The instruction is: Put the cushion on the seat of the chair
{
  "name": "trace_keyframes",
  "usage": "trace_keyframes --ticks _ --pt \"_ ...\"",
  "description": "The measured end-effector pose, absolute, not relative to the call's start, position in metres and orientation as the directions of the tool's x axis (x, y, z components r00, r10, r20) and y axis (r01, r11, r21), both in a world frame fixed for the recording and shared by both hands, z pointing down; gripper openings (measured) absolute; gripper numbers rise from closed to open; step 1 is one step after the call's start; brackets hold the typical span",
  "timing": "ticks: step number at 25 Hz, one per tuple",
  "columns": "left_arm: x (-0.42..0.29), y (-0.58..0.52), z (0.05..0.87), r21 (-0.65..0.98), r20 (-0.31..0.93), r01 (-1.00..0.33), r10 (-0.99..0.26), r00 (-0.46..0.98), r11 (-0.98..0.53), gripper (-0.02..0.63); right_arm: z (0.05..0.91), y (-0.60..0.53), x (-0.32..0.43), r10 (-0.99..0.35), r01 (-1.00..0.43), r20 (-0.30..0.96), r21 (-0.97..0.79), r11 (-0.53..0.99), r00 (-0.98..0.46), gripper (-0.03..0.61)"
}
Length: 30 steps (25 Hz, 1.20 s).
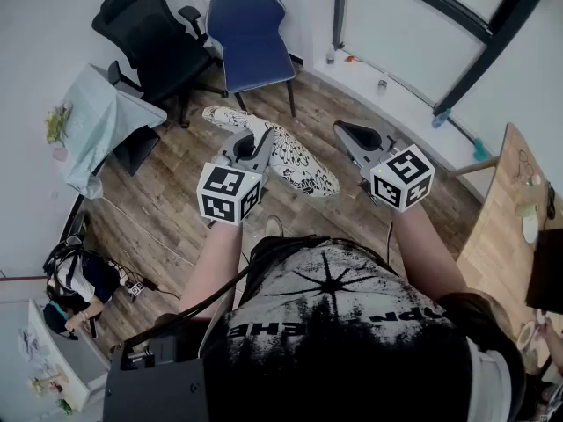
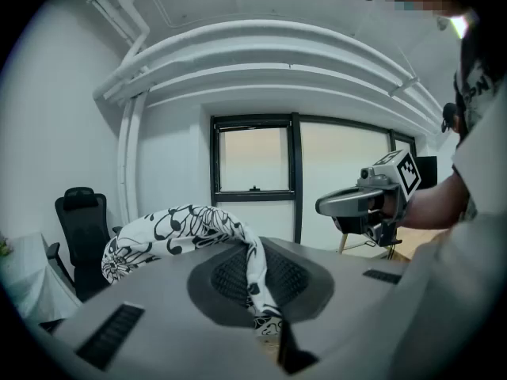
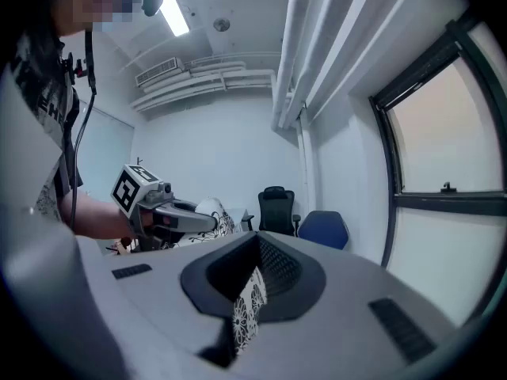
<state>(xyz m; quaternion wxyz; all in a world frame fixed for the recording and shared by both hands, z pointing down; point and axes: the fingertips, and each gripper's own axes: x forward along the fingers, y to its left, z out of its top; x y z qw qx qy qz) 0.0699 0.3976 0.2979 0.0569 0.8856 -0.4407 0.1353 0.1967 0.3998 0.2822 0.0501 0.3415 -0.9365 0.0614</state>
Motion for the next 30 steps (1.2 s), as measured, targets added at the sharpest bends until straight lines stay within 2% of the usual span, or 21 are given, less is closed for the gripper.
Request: trace_keyframes --ticks 30 --pt "0.063 0.388 0.307 -0.001 0.299 -0.796 -0.760 0.577 -0.605 0.021 0.287 0.394 0.194 -0.652 -0.657 0.082 -0.113 0.745 -0.754 0.018"
